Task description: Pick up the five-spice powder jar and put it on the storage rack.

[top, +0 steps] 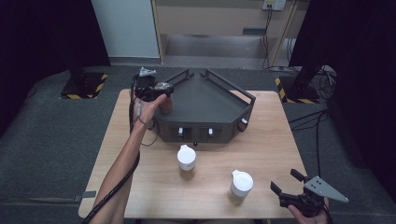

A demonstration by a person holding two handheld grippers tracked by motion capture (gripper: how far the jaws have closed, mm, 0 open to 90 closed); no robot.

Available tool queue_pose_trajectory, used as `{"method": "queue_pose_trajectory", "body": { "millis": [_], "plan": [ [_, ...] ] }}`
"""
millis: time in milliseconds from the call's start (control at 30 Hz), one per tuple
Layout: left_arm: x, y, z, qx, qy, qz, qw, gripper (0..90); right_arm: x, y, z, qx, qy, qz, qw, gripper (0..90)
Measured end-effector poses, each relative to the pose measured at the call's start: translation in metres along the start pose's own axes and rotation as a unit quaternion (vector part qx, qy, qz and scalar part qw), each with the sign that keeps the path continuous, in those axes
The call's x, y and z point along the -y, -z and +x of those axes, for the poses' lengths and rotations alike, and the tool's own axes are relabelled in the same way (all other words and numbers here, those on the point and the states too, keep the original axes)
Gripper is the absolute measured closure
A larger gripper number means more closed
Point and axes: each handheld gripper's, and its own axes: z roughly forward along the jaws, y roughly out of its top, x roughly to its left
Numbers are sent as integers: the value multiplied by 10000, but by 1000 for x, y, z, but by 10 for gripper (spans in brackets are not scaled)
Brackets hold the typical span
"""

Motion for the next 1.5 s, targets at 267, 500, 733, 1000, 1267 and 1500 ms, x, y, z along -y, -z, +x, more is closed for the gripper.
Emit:
{"method": "queue_pose_trajectory", "body": {
  "millis": [267,500,733,1000,1267,1500],
  "plan": [
    [-9,19,-7,83,-228,-299,9993,104,0,0,0,-7,-1,8,10000,58],
    [-14,45,-16,285,-491,-495,9972,42,-1,-1,1,-4,4,21,10000,58],
    [-7,75,-26,464,-871,-592,9934,38,-1,0,1,10,11,18,10000,57],
    [16,100,-26,783,-820,-515,9922,37,-1,-1,2,17,26,35,10000,57],
    [48,120,-22,1073,-730,-598,9897,38,-2,-1,2,-3,50,51,10000,57],
    [83,142,-12,1179,-792,-623,9879,39,-2,-1,3,-4,78,57,10000,58]
  ]
}}
